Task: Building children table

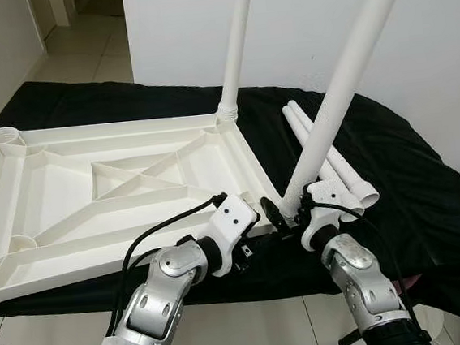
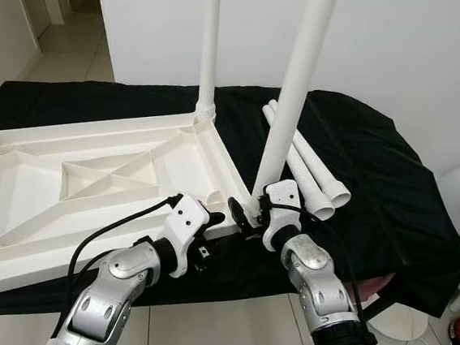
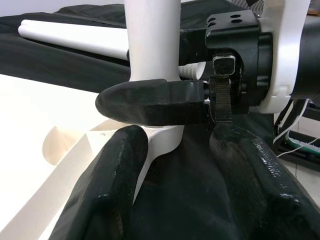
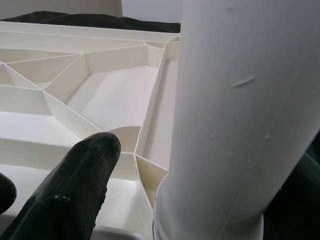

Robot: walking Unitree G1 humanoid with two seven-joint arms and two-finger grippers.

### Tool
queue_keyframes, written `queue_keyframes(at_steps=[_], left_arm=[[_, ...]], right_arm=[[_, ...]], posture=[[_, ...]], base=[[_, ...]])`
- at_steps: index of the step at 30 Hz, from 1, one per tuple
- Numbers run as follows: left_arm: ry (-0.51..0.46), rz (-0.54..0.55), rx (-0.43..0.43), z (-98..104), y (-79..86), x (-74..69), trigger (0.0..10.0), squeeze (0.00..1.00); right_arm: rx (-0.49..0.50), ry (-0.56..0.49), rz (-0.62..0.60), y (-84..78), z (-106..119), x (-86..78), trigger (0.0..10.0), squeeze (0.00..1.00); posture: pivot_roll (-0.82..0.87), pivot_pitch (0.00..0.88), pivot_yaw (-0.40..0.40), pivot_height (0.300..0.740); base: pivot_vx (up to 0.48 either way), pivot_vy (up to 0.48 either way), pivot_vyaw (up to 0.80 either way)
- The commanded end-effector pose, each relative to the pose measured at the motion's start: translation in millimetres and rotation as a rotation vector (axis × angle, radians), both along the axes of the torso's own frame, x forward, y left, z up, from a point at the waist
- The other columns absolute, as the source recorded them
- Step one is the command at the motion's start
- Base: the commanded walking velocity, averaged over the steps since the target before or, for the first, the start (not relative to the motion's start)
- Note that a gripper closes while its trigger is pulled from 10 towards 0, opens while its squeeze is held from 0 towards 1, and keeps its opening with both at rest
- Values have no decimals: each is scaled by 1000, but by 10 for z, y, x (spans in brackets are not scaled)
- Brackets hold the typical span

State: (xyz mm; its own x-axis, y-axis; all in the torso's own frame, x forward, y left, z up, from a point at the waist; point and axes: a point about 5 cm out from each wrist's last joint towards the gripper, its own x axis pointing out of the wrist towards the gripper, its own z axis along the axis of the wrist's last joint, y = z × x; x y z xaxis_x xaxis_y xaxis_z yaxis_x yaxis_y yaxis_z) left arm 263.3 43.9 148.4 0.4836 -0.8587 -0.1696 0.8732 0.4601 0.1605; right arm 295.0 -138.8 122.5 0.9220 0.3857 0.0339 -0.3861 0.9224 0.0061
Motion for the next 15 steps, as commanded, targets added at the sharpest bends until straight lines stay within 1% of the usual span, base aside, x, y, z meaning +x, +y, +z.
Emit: queue_keyframes(at_steps=[1, 2, 4, 6, 9, 11, 15], left_arm=[[-18, 34, 3, 22, -27, 26, 10000, 0], [-20, 32, 4, 23, -31, 26, 10000, 0], [-20, 32, 4, 23, -31, 26, 10000, 0], [-23, 28, 5, 25, -37, 26, 10000, 0], [-24, 26, 5, 27, -40, 28, 10000, 0], [-27, 25, 6, 29, -43, 30, 10000, 0], [-29, 25, 7, 31, -45, 33, 10000, 0]], right_arm=[[-17, -9, 45, -41, -27, -3, 10000, 0], [-33, -16, 77, -70, -38, 2, 10000, 0], [-33, -16, 77, -70, -38, 2, 10000, 0], [-57, -18, 127, -131, -61, 35, 10000, 0], [-71, -12, 156, -167, -80, 75, 10000, 0], [-99, -4, 164, -200, -119, 128, 10000, 0], [-112, 0, 168, -209, -140, 175, 10000, 0]], posture=[[25, 0, -135, 740], [27, 0, -133, 740], [27, 0, -133, 740], [27, 0, -133, 740], [29, 0, -131, 740], [30, 0, -130, 740], [30, 0, -131, 740]], base=[[0, 0, 0], [0, 0, 0], [0, 0, 0], [0, 0, 0], [0, 0, 0], [0, 0, 0], [0, 0, 0]])
